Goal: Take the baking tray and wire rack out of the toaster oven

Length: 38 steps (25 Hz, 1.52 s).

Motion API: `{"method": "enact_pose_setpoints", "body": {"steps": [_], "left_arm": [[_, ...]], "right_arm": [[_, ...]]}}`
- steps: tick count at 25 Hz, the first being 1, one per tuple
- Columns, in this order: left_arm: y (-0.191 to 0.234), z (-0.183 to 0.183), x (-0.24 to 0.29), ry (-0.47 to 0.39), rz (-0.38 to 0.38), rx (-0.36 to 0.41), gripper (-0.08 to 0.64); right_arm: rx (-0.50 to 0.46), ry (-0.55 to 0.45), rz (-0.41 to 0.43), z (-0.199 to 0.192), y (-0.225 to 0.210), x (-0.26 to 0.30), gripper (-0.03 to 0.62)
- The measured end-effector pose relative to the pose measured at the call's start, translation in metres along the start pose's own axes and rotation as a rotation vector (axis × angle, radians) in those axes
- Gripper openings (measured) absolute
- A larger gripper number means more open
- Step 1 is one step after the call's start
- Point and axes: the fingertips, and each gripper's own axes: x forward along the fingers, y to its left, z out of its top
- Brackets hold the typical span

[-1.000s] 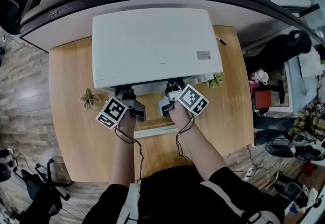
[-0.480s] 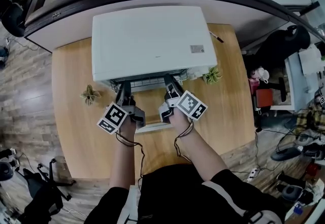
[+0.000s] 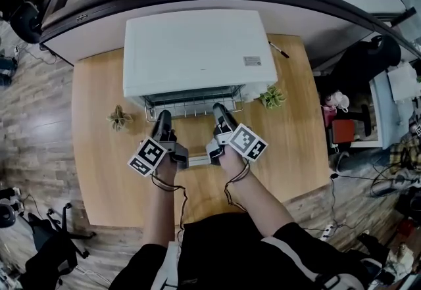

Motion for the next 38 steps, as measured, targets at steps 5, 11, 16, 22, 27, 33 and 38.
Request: {"method": "enact_pose_setpoints", "body": {"steps": [5, 11, 16, 22, 27, 33, 38], "left_arm": [[-0.002, -0.006, -0.016, 0.004, -0.007, 0.004, 0.069], [-0.002, -0.014, -0.031, 0.006, 0.000, 0.016, 0.069], [-0.001, -0.022, -0.044, 0.005, 0.008, 0.015, 0.069], [0.000, -0.027, -0.060, -0.002, 0.010, 0.018, 0.069], [-0.008, -0.034, -0.074, -0.004, 0.017, 0.037, 0.069], [-0.017, -0.036, -0.086, -0.017, 0.010, 0.060, 0.071], [-0.026, -0.037, -0.092, -0.031, 0.007, 0.073, 0.072]], "right_arm": [[0.006, 0.015, 0.005, -0.007, 0.001, -0.014, 0.098], [0.005, 0.031, 0.015, -0.015, 0.000, -0.029, 0.097], [0.007, 0.053, 0.032, -0.022, -0.002, -0.041, 0.095], [0.000, 0.083, 0.050, -0.032, -0.001, -0.053, 0.095], [-0.009, 0.104, 0.063, -0.032, 0.002, -0.070, 0.092], [-0.003, 0.110, 0.098, -0.033, 0.008, -0.082, 0.084], [-0.026, 0.126, 0.134, -0.031, 0.009, -0.089, 0.080]]}}
